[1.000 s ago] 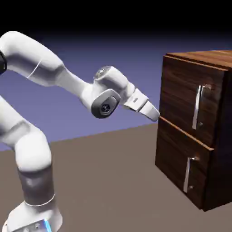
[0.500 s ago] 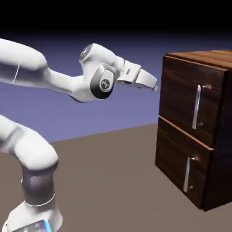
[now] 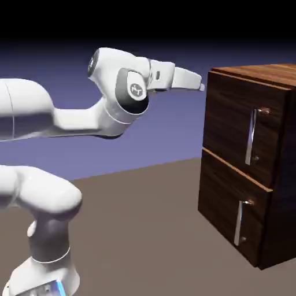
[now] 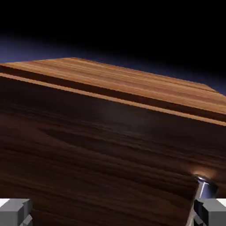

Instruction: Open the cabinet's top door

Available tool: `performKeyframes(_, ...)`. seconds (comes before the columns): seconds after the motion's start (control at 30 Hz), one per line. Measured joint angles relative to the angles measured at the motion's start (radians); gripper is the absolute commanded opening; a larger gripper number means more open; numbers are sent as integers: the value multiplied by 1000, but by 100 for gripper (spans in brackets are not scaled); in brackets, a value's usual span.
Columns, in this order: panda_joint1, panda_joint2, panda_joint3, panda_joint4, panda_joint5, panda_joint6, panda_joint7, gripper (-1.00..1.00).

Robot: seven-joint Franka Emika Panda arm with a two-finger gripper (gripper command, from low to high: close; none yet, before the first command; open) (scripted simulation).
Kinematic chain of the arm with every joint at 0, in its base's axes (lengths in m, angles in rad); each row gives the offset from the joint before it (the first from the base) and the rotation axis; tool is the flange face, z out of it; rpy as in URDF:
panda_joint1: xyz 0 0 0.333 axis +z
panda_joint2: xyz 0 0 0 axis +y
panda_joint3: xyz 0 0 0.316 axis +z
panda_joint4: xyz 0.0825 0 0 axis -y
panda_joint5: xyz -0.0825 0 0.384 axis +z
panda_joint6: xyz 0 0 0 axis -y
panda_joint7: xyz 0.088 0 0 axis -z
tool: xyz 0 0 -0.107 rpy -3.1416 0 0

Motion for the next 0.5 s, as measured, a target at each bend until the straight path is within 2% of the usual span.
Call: performKeyframes(0.5,293,-251,-333,99,-652,-84,305,0)
